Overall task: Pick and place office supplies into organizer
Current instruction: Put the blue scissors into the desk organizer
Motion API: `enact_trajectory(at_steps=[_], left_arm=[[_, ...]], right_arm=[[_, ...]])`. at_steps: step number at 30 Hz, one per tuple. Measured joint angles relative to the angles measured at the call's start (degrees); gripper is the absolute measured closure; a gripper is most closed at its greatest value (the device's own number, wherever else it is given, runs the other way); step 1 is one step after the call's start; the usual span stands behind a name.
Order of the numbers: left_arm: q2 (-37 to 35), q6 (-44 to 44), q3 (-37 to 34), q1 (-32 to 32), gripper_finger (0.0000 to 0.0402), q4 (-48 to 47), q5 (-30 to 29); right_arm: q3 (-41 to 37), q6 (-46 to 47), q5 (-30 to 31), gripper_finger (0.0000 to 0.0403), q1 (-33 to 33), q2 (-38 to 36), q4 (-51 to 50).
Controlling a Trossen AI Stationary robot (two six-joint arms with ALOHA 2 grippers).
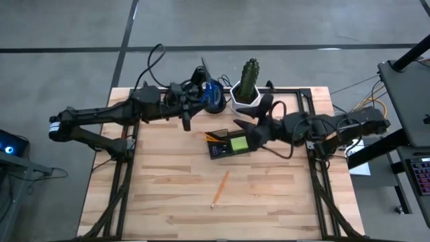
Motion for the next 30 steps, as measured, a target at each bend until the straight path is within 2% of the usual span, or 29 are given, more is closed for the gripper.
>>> enact_trajectory(at_steps=[8, 12, 14, 19, 23, 26, 30], left_arm=[[-1.14, -12.18, 0.0, 1.27, 0.0384, 1.7, 7.11], [-1.28, -19.49, 0.0, 1.88, 0.0384, 3.19, 9.91], [-1.24, -23.17, 0.0, 2.09, 0.0384, 5.14, 11.5], [-0.92, -28.65, 0.0, 2.7, 0.0384, 11.9, 16.35], [-0.89, -29.6, 0.0, 2.77, 0.0384, 12.8, 20.43], [-0.87, -31.56, 0.0, 2.77, 0.0384, 13.31, 23.77], [-0.48, -35.41, 0.0, 2.77, 0.0384, 18.63, 28.95]], right_arm=[[-0.02, -16.06, 5.21, 0.0191, 0.87, 2.63, 0.14], [-0.02, -24.75, 10.57, 0.0179, 0.84, 4.39, 3.98], [-0.02, -27.43, 11.41, 0.0177, 0.78, 4.94, 6.46], [-0.02, -32.32, 11.38, 0.0177, 0.87, 5.78, 12.18], [-0.02, -37.36, 11.34, 0.0177, 0.78, 5.83, 16.45], [-0.02, -41.14, 8.62, 0.0177, 0.81, 5.78, 19.81], [-0.02, -45.33, 3.64, 0.0177, 0.85, 5.61, 20.49]])
